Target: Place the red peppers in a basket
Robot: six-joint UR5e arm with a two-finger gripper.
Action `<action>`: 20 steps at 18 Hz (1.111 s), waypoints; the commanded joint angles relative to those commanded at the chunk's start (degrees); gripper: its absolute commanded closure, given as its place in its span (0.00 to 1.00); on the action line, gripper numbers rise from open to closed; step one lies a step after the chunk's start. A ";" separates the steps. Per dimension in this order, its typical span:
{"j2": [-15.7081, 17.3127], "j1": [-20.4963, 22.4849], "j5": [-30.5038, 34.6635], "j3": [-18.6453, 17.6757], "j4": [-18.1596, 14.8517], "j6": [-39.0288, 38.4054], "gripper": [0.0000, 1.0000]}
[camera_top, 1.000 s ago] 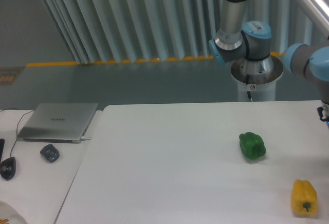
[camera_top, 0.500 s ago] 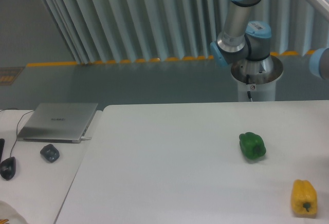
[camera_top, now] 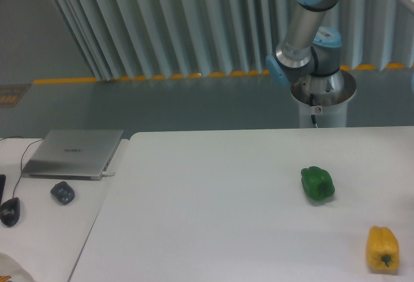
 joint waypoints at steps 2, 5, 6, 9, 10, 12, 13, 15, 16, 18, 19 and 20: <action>-0.27 -0.09 0.18 -0.09 0.44 -0.53 0.00; -0.18 -0.18 0.18 -0.44 0.62 -1.41 0.00; -0.09 -0.18 0.18 -0.53 0.62 -1.50 0.00; 0.09 -0.35 -0.09 -1.23 0.62 -5.07 0.00; 0.09 -1.13 -0.09 -1.40 0.53 -8.32 0.00; 0.61 -2.63 0.00 -2.10 0.44 -10.63 0.00; 0.96 -2.98 -0.09 -2.89 0.44 -11.42 0.00; 1.58 -3.25 -0.61 -4.12 0.44 -13.09 0.00; 1.58 -3.60 -1.40 -4.30 0.35 -14.58 0.00; 2.19 -4.83 -2.89 -4.74 0.26 -17.83 0.00; 2.46 -5.01 -3.94 -5.35 0.18 -19.93 0.00; 2.81 -5.53 -4.65 -6.40 0.00 -21.78 0.00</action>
